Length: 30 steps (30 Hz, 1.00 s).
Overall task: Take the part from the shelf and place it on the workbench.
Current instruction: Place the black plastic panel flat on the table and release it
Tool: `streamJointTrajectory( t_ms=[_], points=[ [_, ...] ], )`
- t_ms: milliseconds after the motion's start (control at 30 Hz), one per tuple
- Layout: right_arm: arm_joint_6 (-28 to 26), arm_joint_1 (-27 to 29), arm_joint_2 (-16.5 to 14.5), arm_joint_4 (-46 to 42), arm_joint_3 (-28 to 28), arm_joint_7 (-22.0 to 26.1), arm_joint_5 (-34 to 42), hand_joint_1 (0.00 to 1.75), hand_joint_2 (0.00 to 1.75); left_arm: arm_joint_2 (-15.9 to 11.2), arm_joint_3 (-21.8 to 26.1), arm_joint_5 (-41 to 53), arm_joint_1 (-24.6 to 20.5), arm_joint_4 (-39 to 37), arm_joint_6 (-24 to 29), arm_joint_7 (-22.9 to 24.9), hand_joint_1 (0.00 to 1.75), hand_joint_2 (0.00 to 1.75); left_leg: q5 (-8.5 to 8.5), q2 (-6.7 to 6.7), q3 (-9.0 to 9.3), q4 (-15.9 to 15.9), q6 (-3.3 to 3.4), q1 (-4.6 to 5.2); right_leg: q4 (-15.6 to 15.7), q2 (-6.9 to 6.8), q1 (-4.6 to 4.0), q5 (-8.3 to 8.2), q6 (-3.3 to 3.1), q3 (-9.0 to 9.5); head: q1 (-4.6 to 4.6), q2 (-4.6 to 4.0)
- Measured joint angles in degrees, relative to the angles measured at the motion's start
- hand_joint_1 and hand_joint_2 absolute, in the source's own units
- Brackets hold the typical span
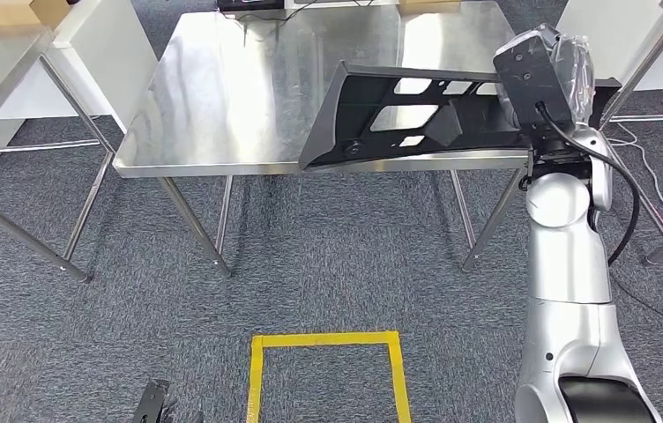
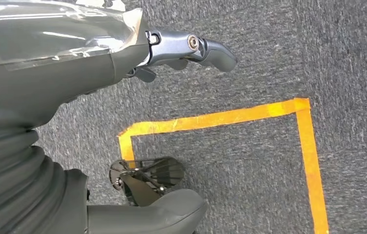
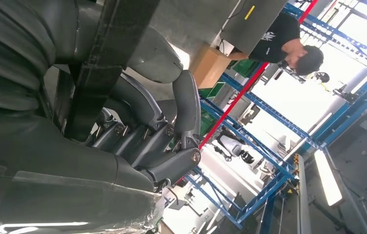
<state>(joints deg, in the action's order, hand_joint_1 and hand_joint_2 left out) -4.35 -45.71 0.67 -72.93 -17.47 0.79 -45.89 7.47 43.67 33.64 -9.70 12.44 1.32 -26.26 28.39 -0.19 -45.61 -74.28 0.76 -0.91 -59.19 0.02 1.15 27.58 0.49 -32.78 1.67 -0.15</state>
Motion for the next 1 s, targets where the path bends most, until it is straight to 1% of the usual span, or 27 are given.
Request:
streamJointTrajectory(
  t_ms=[33,67,100,133,167,233,267,300,333,367,400,433,467,500,533,567,600,633,667,733,767,800,833,867,933,967,1000],
  points=[
    [0.0,-0.2,0.0,0.1,-0.1,0.0,0.0,1.75,1.75,0.0,0.0,-0.1,0.0,0.0,0.0,0.0,0.0,1.75,-2.39,-0.01,0.95,3.1,0.77,0.31,0.0,0.01,-0.29,0.36,-0.16,0.49,-0.01,0.0],
    [0.0,-0.5,0.0,0.3,-0.2,0.0,0.1,1.75,1.75,-0.1,0.0,-0.2,0.0,0.0,0.0,0.0,0.0,1.75,-4.9,0.01,2.49,7.2,1.83,0.83,0.1,0.02,-0.44,0.75,-0.26,0.97,-0.03,0.0],
    [-0.1,-0.8,0.0,0.4,-0.4,0.0,0.2,1.75,1.75,-0.2,0.0,-0.2,0.0,0.0,0.0,0.0,0.0,1.75,-6.52,0.14,4.14,10.8,2.87,1.29,0.2,0.04,-0.76,1.11,-0.23,1.38,-0.13,0.0],
    [-0.2,-1.1,0.0,0.5,-0.6,0.0,0.3,1.75,1.75,-0.4,-0.1,-0.3,0.0,0.0,0.1,0.0,0.0,1.75,-7.27,0.22,5.4,13.4,3.74,1.72,0.4,0.05,-0.76,1.4,-0.12,1.68,-0.22,0.0],
    [-0.2,-1.3,0.0,0.6,-0.7,0.0,0.4,1.75,1.75,-0.5,-0.1,-0.4,-0.1,0.1,0.1,0.0,0.0,1.75,-7.23,0.28,6.1,14.8,4.37,2.04,0.6,0.02,-0.78,1.49,0.06,2.02,-0.29,0.0],
    [-0.3,-1.3,0.0,0.7,-0.9,0.0,0.6,1.75,1.75,-0.6,-0.1,-0.6,0.0,0.2,0.2,0.0,0.0,1.75,-6.67,0.11,7.29,16.2,4.82,2.25,0.7,-0.07,-0.88,1.21,0.83,2.67,-0.32,0.0],
    [-0.4,-1.3,-0.1,0.8,-0.9,0.0,0.6,1.75,1.75,-0.6,-0.1,-0.6,0.0,0.2,0.2,0.0,0.0,1.75,-6.67,-0.01,8.15,17.1,4.81,2.2,0.4,-0.11,-0.94,1.22,1.13,2.83,-0.33,0.0],
    [-0.4,-1.4,0.0,0.8,-0.9,0.0,0.7,1.75,1.75,-0.6,-0.1,-0.6,0.0,0.2,0.2,0.0,0.0,1.75,-6.68,-0.13,9.09,17.8,4.76,2.07,-0.7,-0.1,-0.93,1.52,1.32,2.41,-0.37,0.0],
    [-0.4,-1.5,0.0,0.9,-0.9,0.0,0.7,1.75,1.75,-0.6,-0.1,-0.6,0.0,0.2,0.2,0.0,0.0,1.75,-6.69,-0.24,9.82,18.3,4.68,1.9,-2.7,-0.08,-0.87,2.25,1.31,1.32,-0.41,0.0],
    [-0.5,-1.7,0.0,0.9,-1.0,0.0,0.8,1.75,1.75,-0.5,-0.1,-0.6,0.0,0.2,0.2,0.0,0.0,1.75,-6.61,-0.29,10.25,18.6,4.56,1.77,-5.7,-0.04,-0.73,3.26,1.3,-0.6,-0.43,0.0],
    [-0.5,-1.8,0.0,1.0,-1.1,0.0,0.8,1.75,1.75,-0.5,-0.1,-0.6,0.0,0.2,0.2,0.0,0.0,1.75,-6.39,-0.4,10.48,18.6,4.49,1.68,-9.3,-0.02,-0.66,4.42,1.36,-3.03,-0.45,0.0],
    [-0.5,-1.7,0.1,1.1,-1.2,0.0,0.9,1.75,1.75,-0.5,-0.1,-0.6,0.0,0.2,0.3,0.0,0.0,1.75,-6.09,-0.52,10.68,18.6,4.31,1.62,-12.5,-0.02,-0.53,5.42,1.61,-5.49,-0.47,0.0],
    [-0.5,-1.5,0.1,1.2,-1.2,0.0,0.9,1.75,1.75,-0.4,-0.1,-0.6,0.1,0.2,0.3,0.0,0.0,1.75,-5.74,-0.68,10.97,18.6,4.02,1.54,-14.4,-0.02,-0.34,5.85,1.98,-7.38,-0.47,0.0],
    [-0.5,-1.3,0.2,1.3,-1.2,-0.1,0.9,1.75,1.75,-0.3,-0.1,-0.6,0.3,0.2,0.3,0.0,0.0,1.75,-5.34,-0.84,11.33,18.5,3.67,1.42,-14.3,-0.02,-0.07,5.3,2.63,-8.31,-0.5,0.0],
    [-0.5,-1.2,0.2,1.4,-1.2,-0.1,0.9,1.75,1.75,-0.3,-0.1,-0.6,0.4,0.2,0.3,0.0,0.0,1.75,-4.87,-0.97,11.73,18.4,3.25,1.24,-11.9,-0.03,0.24,3.52,3.52,-8.15,-0.49,0.0],
    [-0.5,-1.2,0.3,1.5,-1.2,-0.1,0.9,1.75,1.75,-0.3,-0.1,-0.6,0.5,0.2,0.3,0.0,0.0,1.75,-4.31,-1.08,12.08,18.1,2.77,1.05,-7.9,-0.04,0.6,0.87,4.53,-7.19,-0.51,0.0],
    [-0.5,-1.3,0.3,1.5,-1.3,-0.1,0.9,1.75,1.75,-0.2,-0.1,-0.6,0.5,0.2,0.4,0.0,0.0,1.75,-3.66,-1.15,12.32,17.5,2.25,0.94,-4.1,-0.11,0.8,-1.47,5.23,-6.2,-0.59,0.0],
    [-0.5,-1.5,0.4,1.5,-1.3,-0.1,0.9,1.75,1.75,-0.3,-0.1,-0.6,0.5,0.2,0.4,0.0,0.0,1.75,-3.02,-1.21,12.34,17.0,1.76,0.88,-1.1,-0.18,0.8,-2.94,5.06,-5.18,-0.7,0.0],
    [-0.5,-1.5,0.4,1.6,-1.4,-0.2,0.9,1.75,1.75,-0.3,-0.1,-0.6,0.6,0.2,0.4,0.0,0.0,1.75,-2.46,-1.24,12.31,16.5,1.3,0.9,0.4,-0.2,0.75,-3.75,4.37,-4.62,-0.68,0.0],
    [-0.5,-1.4,0.5,1.6,-1.5,-0.3,0.8,1.75,1.75,-0.3,-0.1,-0.6,0.7,0.2,0.4,0.0,0.0,1.75,-1.8,-1.26,12.35,16.0,0.72,0.89,0.5,-0.19,0.55,-3.56,2.17,-4.04,-0.62,0.0],
    [-0.5,-1.4,0.5,1.6,-1.5,-0.3,0.8,1.75,1.75,-0.3,-0.2,-0.5,0.7,0.2,0.4,0.0,0.0,1.75,-1.52,-1.16,12.41,15.8,0.48,0.83,0.6,-0.12,0.65,-3.7,1.59,-3.76,-0.51,0.0],
    [-0.5,-1.5,0.5,1.6,-1.5,-0.3,0.7,1.75,1.75,-0.3,-0.2,-0.5,0.7,0.2,0.4,0.0,0.0,1.75,-1.17,-0.98,12.07,14.8,0.22,0.76,0.6,-0.12,0.72,-3.51,1.1,-3.34,-0.5,0.0],
    [-0.5,-1.7,0.4,1.6,-1.5,-0.3,0.7,1.75,1.75,-0.3,-0.2,-0.5,0.6,0.2,0.4,0.0,0.0,1.75,-0.56,-0.74,11.1,12.9,-0.11,0.66,0.7,-0.09,0.82,-3.33,0.69,-2.88,-0.39,0.0],
    [-0.5,-1.8,0.4,1.6,-1.6,-0.2,0.7,1.75,1.75,-0.3,-0.3,-0.5,0.6,0.2,0.4,0.0,0.0,1.75,0.32,-0.48,9.4,10.0,-0.45,0.55,0.7,-0.07,0.79,-3.1,0.32,-2.49,-0.33,0.0],
    [-0.5,-1.8,0.4,1.6,-1.7,-0.3,0.7,1.75,1.75,-0.3,-0.3,-0.5,0.6,0.2,0.4,0.0,0.0,1.75,2.54,-0.2,4.67,3.0,-0.95,0.33,0.7,-0.01,0.64,-2.52,-0.14,-1.98,-0.26,0.0],
    [-0.5,-1.7,0.4,1.6,-1.7,-0.3,0.6,1.75,1.75,-0.3,-0.3,-0.5,0.7,0.2,0.4,0.0,0.0,1.75,3.06,-0.15,2.72,0.9,-1.03,0.27,0.7,0.05,0.56,-2.18,-0.22,-1.68,-0.28,0.0],
    [-0.5,-1.7,0.4,1.6,-1.7,-0.4,0.6,1.75,1.75,-0.3,-0.3,-0.4,0.8,0.2,0.4,0.0,0.0,1.75,2.59,-0.12,1.65,0.7,-0.97,0.26,0.7,0.1,0.5,-1.8,-0.21,-1.28,-0.27,0.0]
  ],
)
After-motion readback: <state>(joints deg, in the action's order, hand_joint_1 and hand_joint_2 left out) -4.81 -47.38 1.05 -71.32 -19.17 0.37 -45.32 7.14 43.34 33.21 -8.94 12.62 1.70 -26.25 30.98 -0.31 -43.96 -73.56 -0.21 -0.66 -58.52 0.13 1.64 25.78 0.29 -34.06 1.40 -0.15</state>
